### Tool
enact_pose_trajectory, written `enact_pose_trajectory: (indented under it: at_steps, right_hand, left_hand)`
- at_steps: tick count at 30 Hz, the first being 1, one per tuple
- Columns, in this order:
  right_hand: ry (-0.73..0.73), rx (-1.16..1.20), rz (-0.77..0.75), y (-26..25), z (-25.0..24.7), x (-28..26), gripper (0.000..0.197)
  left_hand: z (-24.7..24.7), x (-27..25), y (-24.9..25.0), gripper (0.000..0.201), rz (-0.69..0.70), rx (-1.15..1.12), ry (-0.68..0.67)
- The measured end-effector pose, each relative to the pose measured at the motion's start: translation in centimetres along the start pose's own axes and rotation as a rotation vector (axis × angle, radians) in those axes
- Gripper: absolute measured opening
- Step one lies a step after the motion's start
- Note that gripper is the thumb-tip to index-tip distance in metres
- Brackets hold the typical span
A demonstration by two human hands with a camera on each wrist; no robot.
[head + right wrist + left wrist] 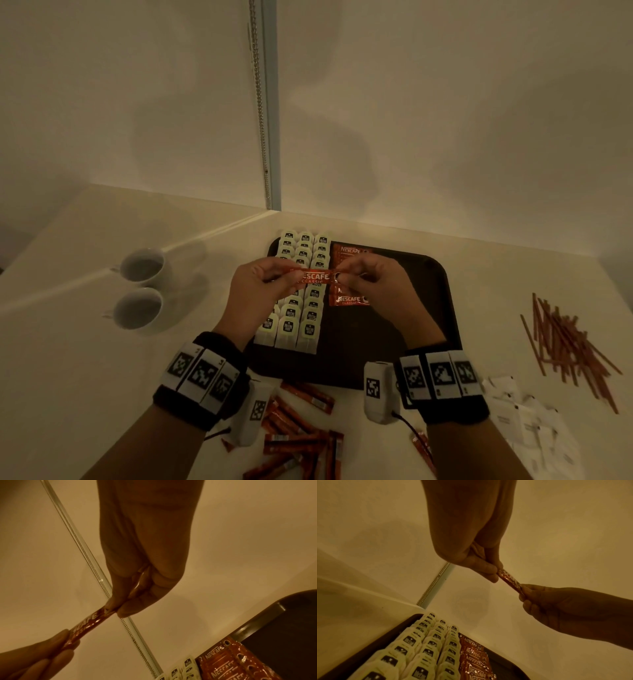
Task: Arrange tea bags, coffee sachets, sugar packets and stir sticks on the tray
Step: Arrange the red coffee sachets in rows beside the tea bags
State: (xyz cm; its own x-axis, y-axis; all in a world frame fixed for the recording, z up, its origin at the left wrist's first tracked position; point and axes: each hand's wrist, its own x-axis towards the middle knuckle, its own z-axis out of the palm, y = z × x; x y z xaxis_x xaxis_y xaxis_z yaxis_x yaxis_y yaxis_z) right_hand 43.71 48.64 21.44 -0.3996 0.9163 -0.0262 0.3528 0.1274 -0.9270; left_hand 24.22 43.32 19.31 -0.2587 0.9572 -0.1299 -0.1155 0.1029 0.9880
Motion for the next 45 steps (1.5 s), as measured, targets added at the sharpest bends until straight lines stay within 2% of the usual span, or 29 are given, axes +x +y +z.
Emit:
enact_pose_trajectory:
  at_steps: [8,11,13,17,21,27,30,45]
  right_hand:
    - [-0.039,-0.125,0.033,3.0,-1.1,0.9,0.016]
    - [0.014,-0.114,0.134,5.2,-2.6,1.1,0.012]
    - [0.013,-0.159,0.228,7.3,-3.6,1.0,0.009]
    - [0.002,-0.191,0.370,11.8,-3.7,0.7,0.009]
    - [0.033,-0.185,0.436,14.9,-2.4,0.4,0.011]
    - [0.192,-0.217,0.449,15.7,-1.0,1.2,0.012]
    - [0.206,-0.231,0.471,15.5,-0.7,1.6,0.013]
    - [0.220,-0.274,0.503,15.6,-0.2,2.0,0.019]
  left_hand:
    - [-0.7,0.4,-1.3,0.009,0.005,0.129,0.051]
    - [-2.4,0.5,-1.7,0.010,0.007,0.196,0.109]
    - [-3.9,0.0,-1.8,0.008,-0.004,0.235,0.090]
    - [-6.6,-2.2,-2.4,0.007,-0.091,0.309,0.038]
    - [-8.7,-4.8,-3.4,0.012,-0.208,0.314,0.034]
    - [-11.3,-7.3,-5.2,0.015,-0.372,0.330,0.112]
    - [-12.3,-8.1,-5.7,0.015,-0.417,0.327,0.150]
    - [-13.5,-9.0,-6.1,0.018,-0.440,0.311,0.154]
